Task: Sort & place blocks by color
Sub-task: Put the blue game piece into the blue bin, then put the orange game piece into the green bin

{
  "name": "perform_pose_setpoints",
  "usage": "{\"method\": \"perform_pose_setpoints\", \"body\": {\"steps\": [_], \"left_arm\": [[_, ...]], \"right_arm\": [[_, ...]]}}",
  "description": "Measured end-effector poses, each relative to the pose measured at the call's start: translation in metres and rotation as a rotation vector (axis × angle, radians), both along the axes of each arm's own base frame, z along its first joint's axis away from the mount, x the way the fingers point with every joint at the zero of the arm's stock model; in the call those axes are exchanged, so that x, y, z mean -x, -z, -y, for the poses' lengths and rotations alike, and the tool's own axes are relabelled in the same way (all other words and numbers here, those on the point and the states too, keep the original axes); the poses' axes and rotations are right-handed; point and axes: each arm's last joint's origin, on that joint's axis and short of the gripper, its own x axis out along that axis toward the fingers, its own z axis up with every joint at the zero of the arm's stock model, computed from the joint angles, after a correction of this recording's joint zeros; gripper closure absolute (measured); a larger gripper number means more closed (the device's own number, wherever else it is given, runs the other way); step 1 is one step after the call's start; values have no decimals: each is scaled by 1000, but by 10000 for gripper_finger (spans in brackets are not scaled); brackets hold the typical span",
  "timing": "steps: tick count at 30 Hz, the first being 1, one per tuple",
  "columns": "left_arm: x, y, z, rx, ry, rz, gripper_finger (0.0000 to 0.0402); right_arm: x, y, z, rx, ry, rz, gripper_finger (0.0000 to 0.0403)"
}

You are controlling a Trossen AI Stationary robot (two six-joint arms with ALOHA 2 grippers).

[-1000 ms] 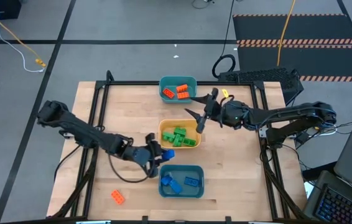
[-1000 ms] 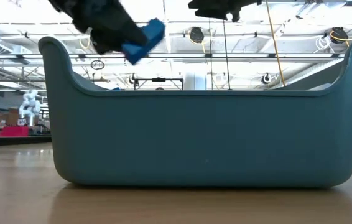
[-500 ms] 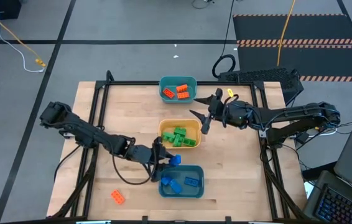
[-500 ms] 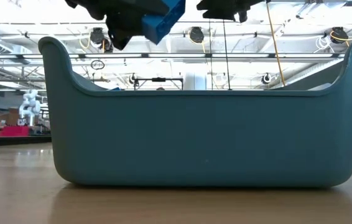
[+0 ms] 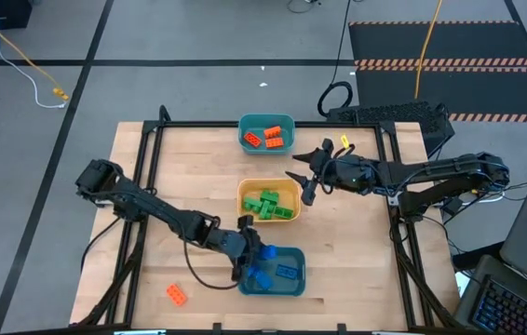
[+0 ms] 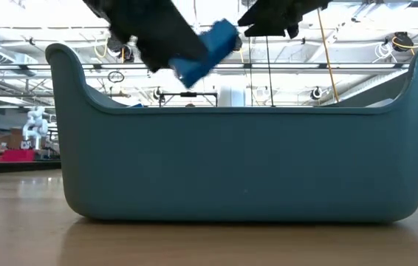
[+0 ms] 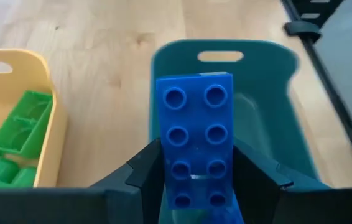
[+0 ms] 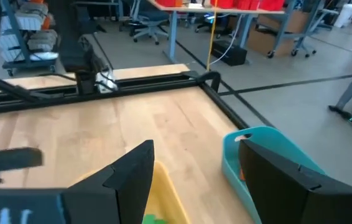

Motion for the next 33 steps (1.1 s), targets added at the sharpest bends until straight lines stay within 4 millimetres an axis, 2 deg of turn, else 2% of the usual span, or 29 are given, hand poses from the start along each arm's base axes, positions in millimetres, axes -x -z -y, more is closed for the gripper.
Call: {"method": "perform_pose_setpoints", "body": {"steps": [6,17,23,29,33], "left_arm": [[-9,0,1,-57,34,14,244],[-6,-2,10,-69,73,39,237],[-6,-3,11,-110,11,62,192],[-7,-5,13,-84,-13,84,136],[-7,-6,14,-59,-15,94,116]], "right_arm": [[0,1,-12,6,-48,-12,174],[3,6,-20,19,-80,-73,174],[4,10,-20,-1,-72,-110,174],[6,12,-23,-1,-86,-136,174],[6,13,-27,3,-102,-144,174]]}}
